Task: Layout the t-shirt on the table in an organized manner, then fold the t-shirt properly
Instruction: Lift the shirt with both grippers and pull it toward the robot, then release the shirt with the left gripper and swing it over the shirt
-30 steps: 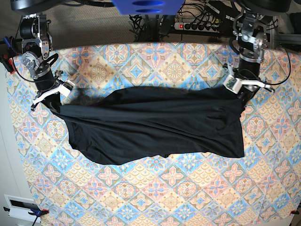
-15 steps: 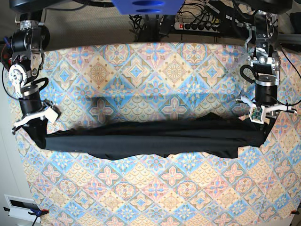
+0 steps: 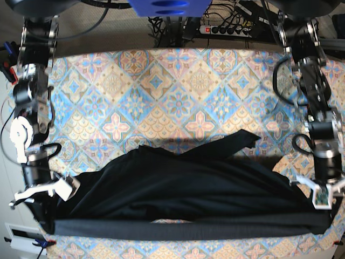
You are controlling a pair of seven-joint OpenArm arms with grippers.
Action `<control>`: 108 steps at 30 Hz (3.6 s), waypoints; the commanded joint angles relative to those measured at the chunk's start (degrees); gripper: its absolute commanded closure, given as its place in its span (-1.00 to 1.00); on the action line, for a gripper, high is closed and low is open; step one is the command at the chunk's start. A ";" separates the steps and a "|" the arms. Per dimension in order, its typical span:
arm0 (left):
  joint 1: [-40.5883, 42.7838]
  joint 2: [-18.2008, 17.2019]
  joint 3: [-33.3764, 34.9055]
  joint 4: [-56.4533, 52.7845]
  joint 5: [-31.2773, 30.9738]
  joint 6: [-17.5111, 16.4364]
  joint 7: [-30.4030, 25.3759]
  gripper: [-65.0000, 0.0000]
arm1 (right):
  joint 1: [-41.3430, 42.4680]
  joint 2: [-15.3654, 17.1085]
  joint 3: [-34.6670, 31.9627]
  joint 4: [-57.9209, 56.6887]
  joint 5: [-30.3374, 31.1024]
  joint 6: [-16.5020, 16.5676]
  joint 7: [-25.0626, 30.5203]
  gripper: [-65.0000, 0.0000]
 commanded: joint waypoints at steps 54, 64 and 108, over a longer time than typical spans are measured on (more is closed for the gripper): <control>8.76 -2.48 6.06 1.23 -6.20 -1.25 6.38 1.00 | -18.45 1.14 25.32 4.22 6.66 -2.20 0.22 1.00; 15.62 -2.74 -1.85 1.32 -20.80 -1.34 -4.87 1.00 | -31.02 1.14 38.78 5.54 15.89 -2.20 7.25 1.00; 1.72 25.04 59.95 -16.97 7.86 -1.25 11.65 1.00 | -36.91 -4.23 39.74 4.93 15.89 -2.20 9.01 1.00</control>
